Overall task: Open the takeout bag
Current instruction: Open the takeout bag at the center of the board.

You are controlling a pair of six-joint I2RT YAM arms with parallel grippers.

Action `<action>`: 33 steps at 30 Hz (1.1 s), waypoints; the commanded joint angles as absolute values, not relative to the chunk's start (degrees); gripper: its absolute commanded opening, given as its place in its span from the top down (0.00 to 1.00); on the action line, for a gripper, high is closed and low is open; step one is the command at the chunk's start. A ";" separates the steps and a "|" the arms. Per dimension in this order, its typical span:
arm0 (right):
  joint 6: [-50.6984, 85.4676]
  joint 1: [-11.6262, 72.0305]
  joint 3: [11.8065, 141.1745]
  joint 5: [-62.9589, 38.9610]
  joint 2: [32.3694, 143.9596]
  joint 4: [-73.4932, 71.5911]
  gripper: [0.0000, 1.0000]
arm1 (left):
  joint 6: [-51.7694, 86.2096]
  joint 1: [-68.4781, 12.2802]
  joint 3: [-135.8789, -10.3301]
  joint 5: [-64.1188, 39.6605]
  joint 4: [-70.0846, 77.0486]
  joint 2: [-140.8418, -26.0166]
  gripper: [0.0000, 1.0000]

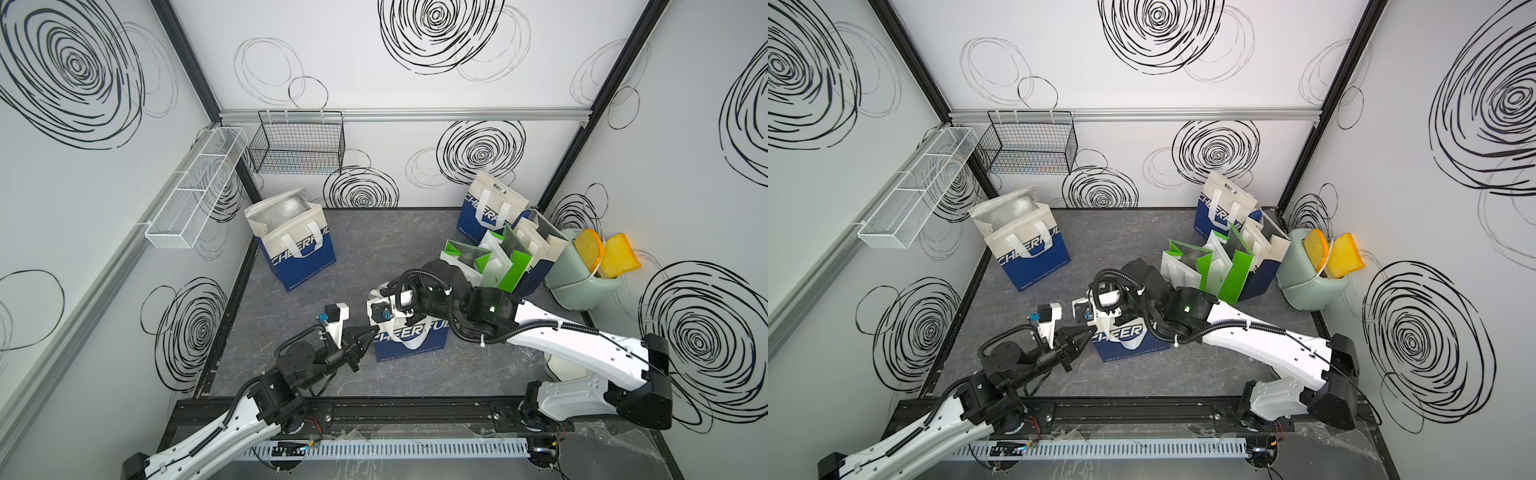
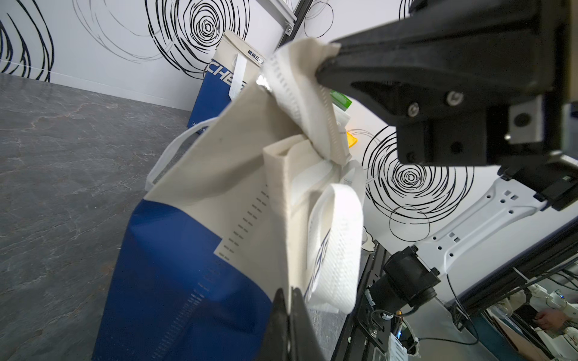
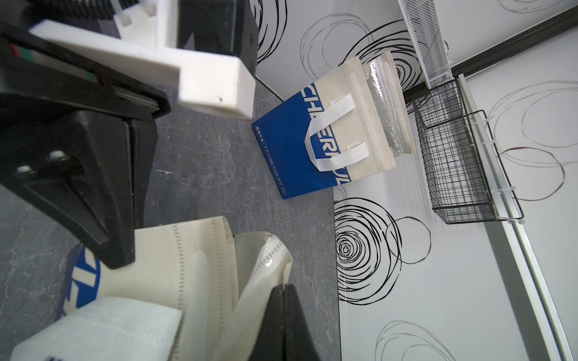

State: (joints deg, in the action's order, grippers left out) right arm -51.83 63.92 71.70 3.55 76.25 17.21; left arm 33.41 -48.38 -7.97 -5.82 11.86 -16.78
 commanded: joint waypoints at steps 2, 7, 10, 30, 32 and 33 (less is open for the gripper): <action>-50.20 63.06 73.28 2.19 75.66 11.02 1.00 | 32.92 -49.23 -8.97 -7.49 9.41 -16.68 1.00; -47.29 63.11 70.14 0.50 74.23 8.82 0.80 | 33.05 -49.22 -8.88 -7.27 9.38 -16.69 1.00; -46.63 63.17 69.85 0.00 74.18 9.79 0.64 | 33.05 -49.22 -8.91 -7.24 9.39 -16.87 1.00; -46.56 63.32 51.79 -0.41 58.45 5.59 0.53 | 33.18 -49.23 -8.70 -6.76 9.41 -16.56 1.00; -48.01 64.64 48.83 0.96 57.31 3.02 0.52 | 33.13 -49.22 -8.75 -6.82 9.41 -16.59 1.00; -48.82 65.47 47.65 2.22 56.82 1.51 0.51 | 33.14 -49.22 -8.75 -6.85 9.42 -16.61 1.00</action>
